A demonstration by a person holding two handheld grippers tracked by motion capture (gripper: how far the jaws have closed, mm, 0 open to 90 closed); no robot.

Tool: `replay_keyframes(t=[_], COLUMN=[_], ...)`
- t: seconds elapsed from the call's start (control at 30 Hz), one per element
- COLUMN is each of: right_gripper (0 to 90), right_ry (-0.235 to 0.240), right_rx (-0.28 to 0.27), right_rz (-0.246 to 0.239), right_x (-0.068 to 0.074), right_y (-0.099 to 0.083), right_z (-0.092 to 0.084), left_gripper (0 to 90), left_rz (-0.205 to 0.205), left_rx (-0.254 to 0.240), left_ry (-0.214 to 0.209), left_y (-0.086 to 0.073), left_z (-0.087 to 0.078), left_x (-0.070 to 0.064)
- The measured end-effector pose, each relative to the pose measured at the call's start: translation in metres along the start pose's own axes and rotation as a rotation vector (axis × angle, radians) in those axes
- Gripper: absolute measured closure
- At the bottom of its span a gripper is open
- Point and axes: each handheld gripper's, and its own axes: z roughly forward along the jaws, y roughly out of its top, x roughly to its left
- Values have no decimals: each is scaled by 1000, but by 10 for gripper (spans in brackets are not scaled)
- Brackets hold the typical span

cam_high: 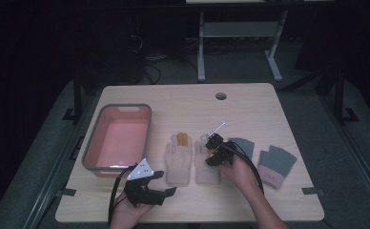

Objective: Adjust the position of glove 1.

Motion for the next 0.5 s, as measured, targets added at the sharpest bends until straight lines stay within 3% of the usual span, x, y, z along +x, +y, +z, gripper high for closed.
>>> replay_keyframes(t=[0.5], right_gripper=[580], right_ry=[22], right_rx=[-53], right_rz=[10], right_x=[5], right_y=[3], right_z=[-20], left_gripper=[235], left_rz=[-9], left_rx=[-3], left_ry=[-6], left_y=[0], left_z=[0], left_x=[-1])
